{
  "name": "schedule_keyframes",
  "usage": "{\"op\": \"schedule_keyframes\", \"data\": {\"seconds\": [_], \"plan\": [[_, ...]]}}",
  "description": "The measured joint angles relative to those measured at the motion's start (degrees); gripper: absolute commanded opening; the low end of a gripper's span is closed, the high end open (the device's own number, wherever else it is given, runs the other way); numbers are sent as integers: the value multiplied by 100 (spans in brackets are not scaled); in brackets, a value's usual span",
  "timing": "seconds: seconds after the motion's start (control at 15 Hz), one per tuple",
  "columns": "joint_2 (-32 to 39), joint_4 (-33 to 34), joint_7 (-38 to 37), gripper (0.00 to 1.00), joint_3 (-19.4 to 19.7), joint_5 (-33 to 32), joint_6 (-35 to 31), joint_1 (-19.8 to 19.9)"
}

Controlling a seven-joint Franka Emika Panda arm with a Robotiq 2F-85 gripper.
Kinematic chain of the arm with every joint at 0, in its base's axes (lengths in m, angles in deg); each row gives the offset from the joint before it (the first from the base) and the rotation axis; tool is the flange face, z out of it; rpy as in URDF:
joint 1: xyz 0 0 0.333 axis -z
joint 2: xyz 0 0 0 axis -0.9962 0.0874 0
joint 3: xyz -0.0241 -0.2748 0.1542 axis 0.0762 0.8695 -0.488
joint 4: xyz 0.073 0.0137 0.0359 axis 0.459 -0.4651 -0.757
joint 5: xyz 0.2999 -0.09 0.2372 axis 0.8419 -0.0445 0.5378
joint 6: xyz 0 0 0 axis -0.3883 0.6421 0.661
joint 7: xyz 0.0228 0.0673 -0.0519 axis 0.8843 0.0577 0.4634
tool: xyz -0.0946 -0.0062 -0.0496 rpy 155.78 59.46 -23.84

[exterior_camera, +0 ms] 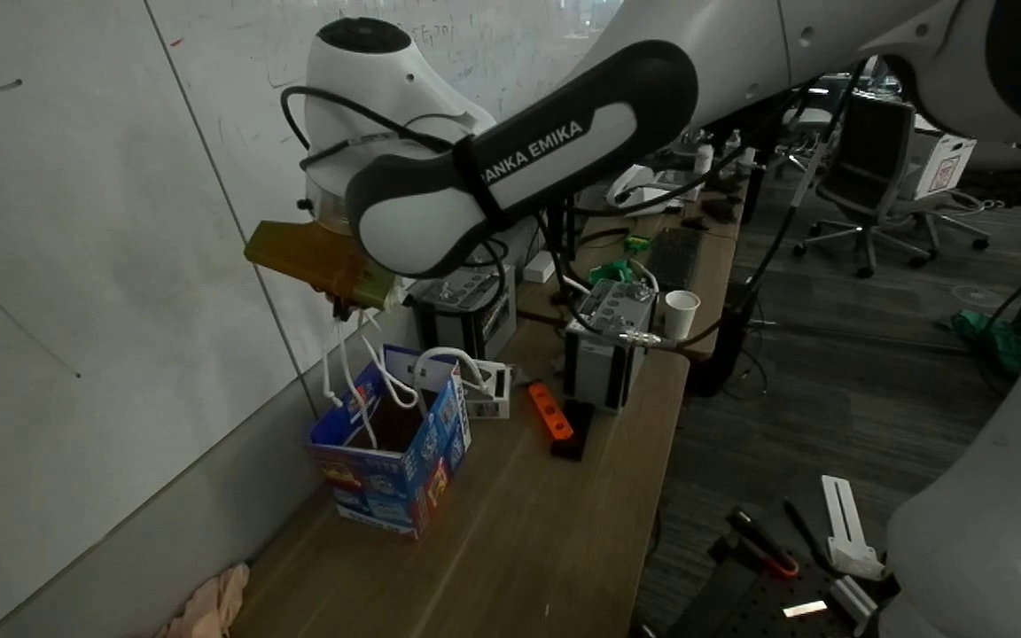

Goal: Place the white ropes inside the blue box then push the box to the left

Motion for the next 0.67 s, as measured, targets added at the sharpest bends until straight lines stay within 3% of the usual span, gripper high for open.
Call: {"op": "schedule_keyframes", "data": {"seconds": [0.13,0.47,0.6,0.67], "plan": [[275,86,107,2,415,13,24,-250],[568,536,973,2,2737,1059,30,-2096],[650,721,1275,2,3498,1512,109,-2777],[692,805,1397,32,3783,1702,194,-3044]]}}
